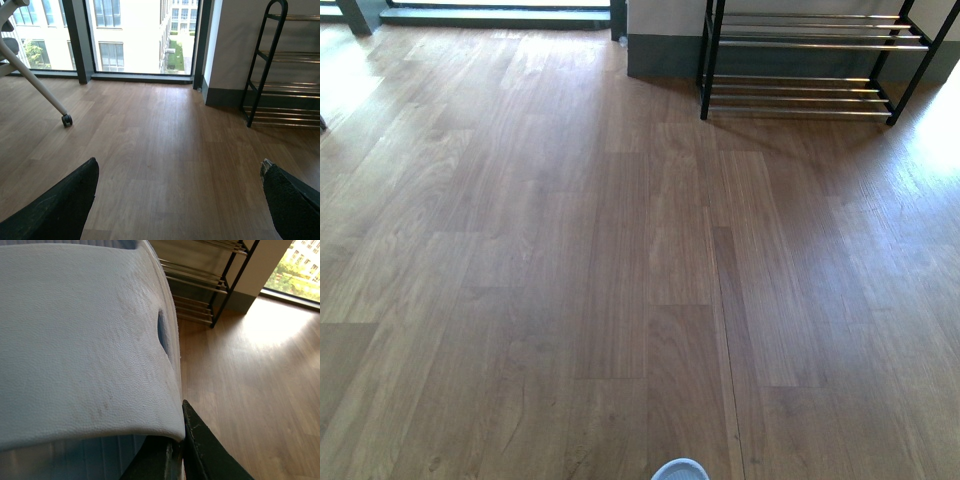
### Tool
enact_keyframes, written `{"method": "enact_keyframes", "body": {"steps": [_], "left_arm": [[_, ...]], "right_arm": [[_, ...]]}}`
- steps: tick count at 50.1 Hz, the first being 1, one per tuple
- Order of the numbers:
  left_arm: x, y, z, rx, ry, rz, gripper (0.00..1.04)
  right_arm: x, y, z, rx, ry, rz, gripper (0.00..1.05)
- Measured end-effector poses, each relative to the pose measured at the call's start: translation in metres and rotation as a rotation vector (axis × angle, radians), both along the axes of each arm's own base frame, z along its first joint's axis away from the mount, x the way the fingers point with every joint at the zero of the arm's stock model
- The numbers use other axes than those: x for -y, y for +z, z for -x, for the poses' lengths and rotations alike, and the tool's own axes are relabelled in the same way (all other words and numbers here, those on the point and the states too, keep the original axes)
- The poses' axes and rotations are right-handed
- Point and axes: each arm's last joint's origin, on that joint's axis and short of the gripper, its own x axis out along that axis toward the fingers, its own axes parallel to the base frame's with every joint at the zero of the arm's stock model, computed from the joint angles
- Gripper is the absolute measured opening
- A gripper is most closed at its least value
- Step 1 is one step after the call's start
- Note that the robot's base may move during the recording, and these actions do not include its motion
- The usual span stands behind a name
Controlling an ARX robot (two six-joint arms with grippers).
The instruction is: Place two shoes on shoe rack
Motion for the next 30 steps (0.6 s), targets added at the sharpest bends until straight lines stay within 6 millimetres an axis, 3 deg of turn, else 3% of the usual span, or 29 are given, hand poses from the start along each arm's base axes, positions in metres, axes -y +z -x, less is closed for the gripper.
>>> {"method": "enact_keyframes", "body": {"steps": [30], "left_arm": [[0.0, 0.0, 0.0, 0.0, 0.0, 0.0, 0.95]], "right_arm": [[0.0, 0.0074, 0.0042, 0.066, 0.001, -0.043, 0.02]]}}
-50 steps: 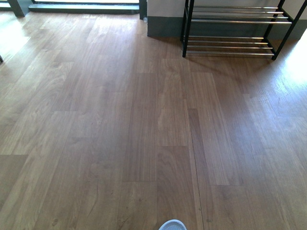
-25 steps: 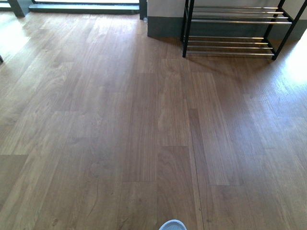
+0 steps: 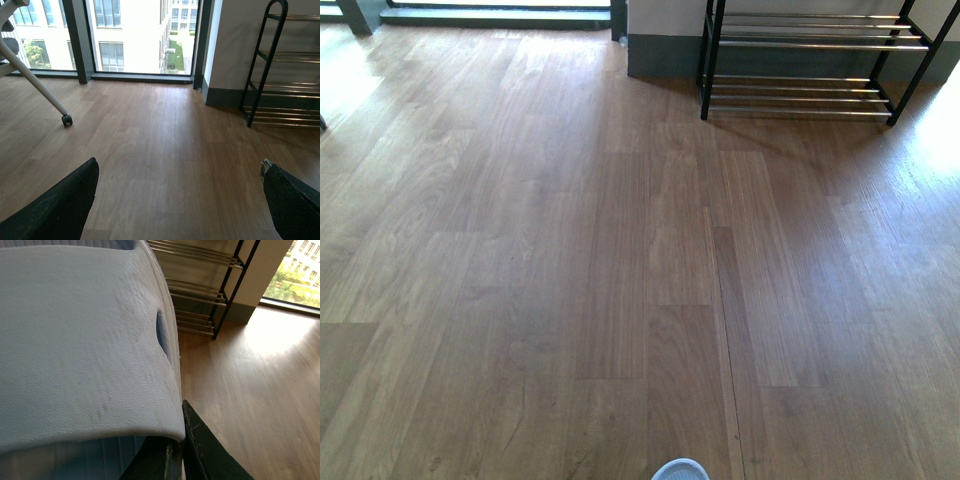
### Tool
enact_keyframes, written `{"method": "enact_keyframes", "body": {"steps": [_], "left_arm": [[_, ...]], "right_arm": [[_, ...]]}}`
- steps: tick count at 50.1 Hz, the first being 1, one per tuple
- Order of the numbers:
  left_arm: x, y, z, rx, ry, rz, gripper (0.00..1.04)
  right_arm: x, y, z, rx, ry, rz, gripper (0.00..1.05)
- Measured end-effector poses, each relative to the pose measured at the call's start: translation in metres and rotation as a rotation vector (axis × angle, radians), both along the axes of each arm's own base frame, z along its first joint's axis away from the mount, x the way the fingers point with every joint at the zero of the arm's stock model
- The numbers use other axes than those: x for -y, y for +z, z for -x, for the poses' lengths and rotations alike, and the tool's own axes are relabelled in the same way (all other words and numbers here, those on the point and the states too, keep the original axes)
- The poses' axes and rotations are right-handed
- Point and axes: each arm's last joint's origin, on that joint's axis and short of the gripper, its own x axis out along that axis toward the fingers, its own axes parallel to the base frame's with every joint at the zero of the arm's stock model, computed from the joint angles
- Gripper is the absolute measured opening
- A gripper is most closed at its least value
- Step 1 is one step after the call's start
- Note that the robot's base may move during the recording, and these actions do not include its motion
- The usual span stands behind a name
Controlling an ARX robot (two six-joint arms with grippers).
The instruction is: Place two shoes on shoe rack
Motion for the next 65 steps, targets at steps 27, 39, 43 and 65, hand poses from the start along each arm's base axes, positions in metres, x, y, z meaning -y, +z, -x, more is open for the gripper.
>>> {"method": "enact_keyframes", "body": {"steps": [27, 39, 43, 65], "left_arm": [[0.0001, 0.0, 0.0, 0.0, -0.002, 0.0, 0.95], [0.0, 0.0, 0.0, 0.0, 0.0, 0.0, 0.95], [0.0, 0.0, 0.0, 0.0, 0.0, 0.0, 0.95], [0.0, 0.0, 0.0, 0.0, 0.0, 0.0, 0.95]], "right_arm": [[0.0002, -0.0001, 0.0, -0.001, -0.002, -0.001, 0.02], [0.0002, 0.0, 0.0001, 0.0, 0.0, -0.001, 0.02], [0.0001, 0.0, 0.0001, 0.0, 0.001, -0.001, 0.02], [0.0002, 0.0001, 0.0002, 0.001, -0.001, 0.0, 0.02]]}}
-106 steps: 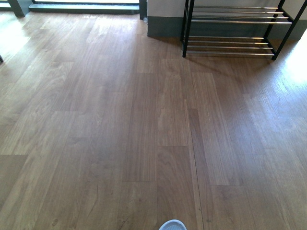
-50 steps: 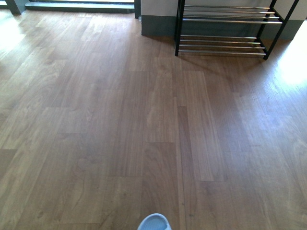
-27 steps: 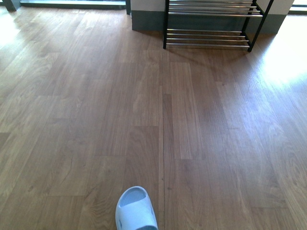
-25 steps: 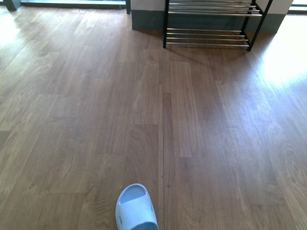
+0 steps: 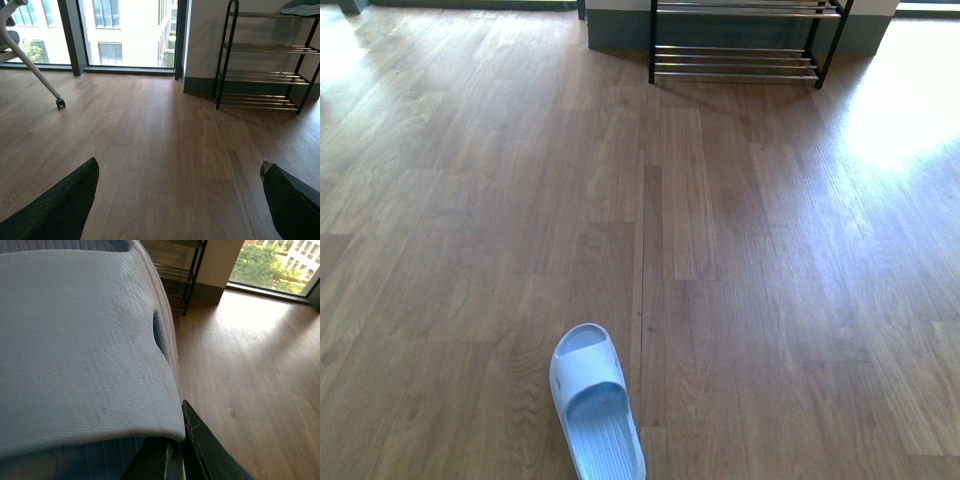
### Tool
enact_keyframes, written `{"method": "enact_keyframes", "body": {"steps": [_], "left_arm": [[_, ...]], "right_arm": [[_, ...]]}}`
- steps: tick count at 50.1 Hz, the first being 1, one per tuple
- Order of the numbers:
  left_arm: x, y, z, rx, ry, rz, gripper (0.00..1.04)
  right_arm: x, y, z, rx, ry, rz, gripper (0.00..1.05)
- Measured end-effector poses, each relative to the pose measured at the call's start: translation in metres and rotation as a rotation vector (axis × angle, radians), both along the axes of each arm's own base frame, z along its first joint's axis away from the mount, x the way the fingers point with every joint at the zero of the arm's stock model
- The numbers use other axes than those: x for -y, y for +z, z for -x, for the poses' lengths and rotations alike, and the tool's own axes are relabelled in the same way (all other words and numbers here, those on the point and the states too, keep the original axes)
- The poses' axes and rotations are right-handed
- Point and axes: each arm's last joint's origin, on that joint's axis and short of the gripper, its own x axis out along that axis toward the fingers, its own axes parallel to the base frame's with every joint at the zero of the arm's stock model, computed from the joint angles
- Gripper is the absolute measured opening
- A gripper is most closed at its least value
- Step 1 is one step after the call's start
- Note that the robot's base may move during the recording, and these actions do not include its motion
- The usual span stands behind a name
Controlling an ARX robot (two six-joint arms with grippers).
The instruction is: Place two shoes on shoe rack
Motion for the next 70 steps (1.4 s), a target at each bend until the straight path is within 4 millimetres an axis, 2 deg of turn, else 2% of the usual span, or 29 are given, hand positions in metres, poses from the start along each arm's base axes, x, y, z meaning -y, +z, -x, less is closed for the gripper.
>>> {"method": "enact_keyframes", "body": {"steps": [11, 17, 23, 30, 38, 43, 52, 55, 58, 62, 65, 68, 70], "left_arm": [[0.0, 0.0, 0.0, 0.0, 0.001, 0.001, 0.95], [0.0, -0.007, -0.001, -0.305, 0.296, 0.237, 0.95], [-0.004, -0.016, -0.004, -0.413, 0.34, 0.519, 0.95], [-0.016, -0.029, -0.019, -0.547, 0.397, 0.648, 0.95], [-0.026, -0.047, -0.047, -0.666, 0.421, 0.593, 0.95], [-0.02, -0.064, -0.073, -0.776, 0.355, 0.496, 0.95], [-0.009, -0.085, -0.094, -0.902, 0.29, 0.399, 0.95], [-0.001, -0.089, -0.104, -0.963, 0.254, 0.361, 0.95], [0.011, -0.084, -0.118, -0.982, 0.177, 0.33, 0.95], [0.032, -0.074, -0.15, -0.954, 0.112, 0.258, 0.95], [0.045, -0.073, -0.17, -0.942, 0.092, 0.212, 0.95], [0.059, -0.079, -0.189, -0.946, 0.07, 0.165, 0.95], [0.073, -0.092, -0.203, -0.976, 0.043, 0.148, 0.95]], "right_arm": [[0.0, 0.0, 0.0, 0.0, -0.001, 0.0, 0.02], [0.0, 0.0, 0.0, 0.0, -0.001, 0.0, 0.02], [0.0, 0.0, 0.0, 0.0, 0.0, 0.0, 0.02], [0.0, 0.0, 0.0, 0.0, 0.002, 0.0, 0.02], [0.0, 0.0, 0.0, 0.0, 0.001, -0.001, 0.02], [0.0, 0.0, 0.0, 0.0, 0.002, 0.0, 0.02], [0.0, 0.0, 0.0, 0.0, 0.002, 0.0, 0.02], [0.0, 0.0, 0.0, 0.0, 0.002, 0.0, 0.02], [0.0, 0.0, 0.0, 0.0, 0.001, -0.001, 0.02], [0.0, 0.0, 0.0, 0.0, 0.002, -0.001, 0.02], [0.0, 0.0, 0.0, 0.0, 0.001, -0.001, 0.02], [0.0, 0.0, 0.0, 0.0, 0.002, -0.001, 0.02], [0.0, 0.0, 0.0, 0.0, 0.003, -0.001, 0.02]]}}
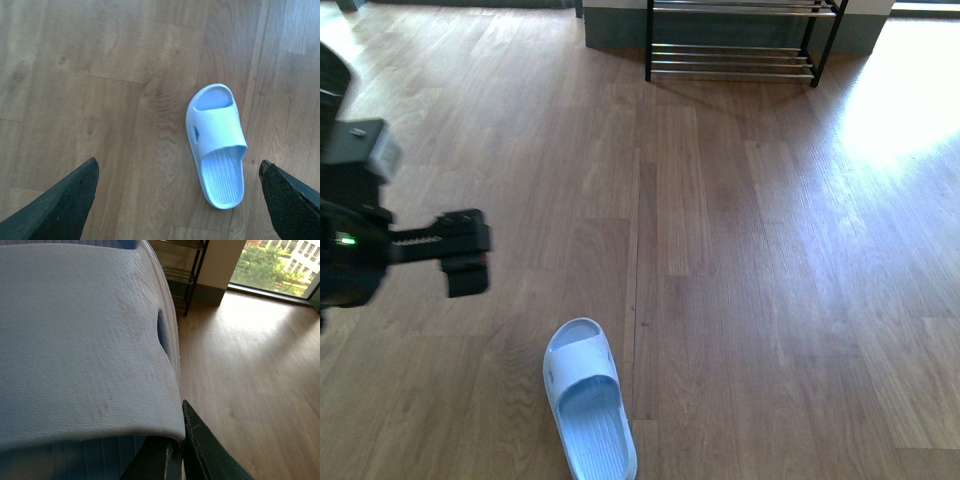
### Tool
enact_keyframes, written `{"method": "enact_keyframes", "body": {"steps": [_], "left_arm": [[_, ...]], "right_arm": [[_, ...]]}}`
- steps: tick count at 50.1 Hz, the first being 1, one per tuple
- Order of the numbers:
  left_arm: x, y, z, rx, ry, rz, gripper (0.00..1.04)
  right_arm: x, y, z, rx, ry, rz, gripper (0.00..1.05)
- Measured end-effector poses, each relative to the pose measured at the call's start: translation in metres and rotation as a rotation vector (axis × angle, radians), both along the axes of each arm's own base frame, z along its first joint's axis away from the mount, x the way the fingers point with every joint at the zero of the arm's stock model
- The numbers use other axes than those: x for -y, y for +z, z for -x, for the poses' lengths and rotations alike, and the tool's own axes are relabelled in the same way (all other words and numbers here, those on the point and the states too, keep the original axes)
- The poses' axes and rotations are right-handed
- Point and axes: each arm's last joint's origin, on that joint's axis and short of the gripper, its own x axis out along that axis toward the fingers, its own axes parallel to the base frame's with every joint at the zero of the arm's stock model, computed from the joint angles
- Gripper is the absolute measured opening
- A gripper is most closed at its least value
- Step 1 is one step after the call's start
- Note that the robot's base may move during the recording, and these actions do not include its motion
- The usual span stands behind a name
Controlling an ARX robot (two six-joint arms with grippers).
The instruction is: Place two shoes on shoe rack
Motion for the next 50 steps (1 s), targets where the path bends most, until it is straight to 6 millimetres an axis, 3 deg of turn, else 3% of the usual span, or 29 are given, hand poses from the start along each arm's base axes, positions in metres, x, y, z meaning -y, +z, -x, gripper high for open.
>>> {"method": "enact_keyframes", "body": {"steps": [7, 11, 15, 27, 50], "left_arm": [[0.035, -0.059, -0.014, -0.146, -0.074, -0.029, 0.95], [0.044, -0.093, -0.009, -0.231, -0.103, -0.074, 0.95], [0.046, -0.115, -0.004, -0.261, -0.11, -0.128, 0.95], [0.044, -0.144, -0.002, -0.243, -0.126, -0.211, 0.95], [0.056, -0.183, -0.008, -0.298, -0.246, -0.138, 0.95]], "right_arm": [[0.0, 0.0, 0.0, 0.0, -0.001, 0.0, 0.02], [0.0, 0.0, 0.0, 0.0, 0.0, 0.0, 0.02], [0.0, 0.0, 0.0, 0.0, -0.001, 0.0, 0.02], [0.0, 0.0, 0.0, 0.0, -0.001, 0.0, 0.02], [0.0, 0.0, 0.0, 0.0, -0.001, 0.0, 0.02]]}}
